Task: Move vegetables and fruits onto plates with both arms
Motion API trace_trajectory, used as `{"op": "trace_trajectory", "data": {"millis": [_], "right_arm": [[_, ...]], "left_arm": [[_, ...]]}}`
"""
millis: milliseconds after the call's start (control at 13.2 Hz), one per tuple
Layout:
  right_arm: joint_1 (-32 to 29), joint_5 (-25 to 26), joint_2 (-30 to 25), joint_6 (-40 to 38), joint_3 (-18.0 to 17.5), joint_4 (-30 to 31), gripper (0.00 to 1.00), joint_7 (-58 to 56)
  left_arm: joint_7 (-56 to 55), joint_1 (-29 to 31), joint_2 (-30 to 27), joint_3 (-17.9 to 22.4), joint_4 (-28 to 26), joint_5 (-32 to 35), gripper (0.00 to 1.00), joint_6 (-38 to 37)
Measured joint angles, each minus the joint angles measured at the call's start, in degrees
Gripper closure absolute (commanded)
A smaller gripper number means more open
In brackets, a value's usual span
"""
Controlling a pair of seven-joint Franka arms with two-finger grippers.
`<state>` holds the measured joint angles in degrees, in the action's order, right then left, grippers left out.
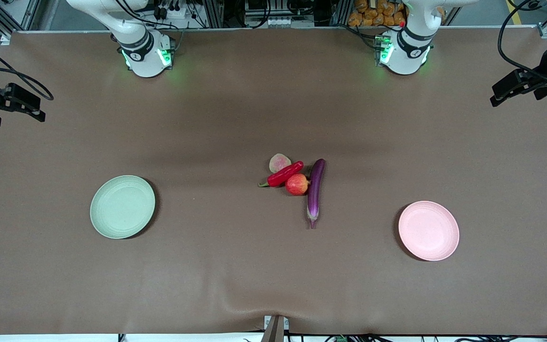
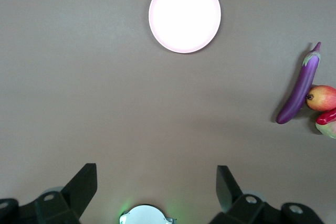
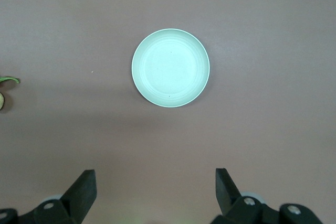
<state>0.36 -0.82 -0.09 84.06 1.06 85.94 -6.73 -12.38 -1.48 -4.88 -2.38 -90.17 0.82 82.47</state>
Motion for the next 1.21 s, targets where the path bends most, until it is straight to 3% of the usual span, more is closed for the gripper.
{"op": "trace_trajectory", "data": {"millis": [1208], "right_arm": [[0.0,0.0,0.1,0.0,0.0,0.0,0.0,0.0]], "left_arm": [[0.0,-1.3,0.4,-0.5,0.4,-0.1,0.0,0.0]]}}
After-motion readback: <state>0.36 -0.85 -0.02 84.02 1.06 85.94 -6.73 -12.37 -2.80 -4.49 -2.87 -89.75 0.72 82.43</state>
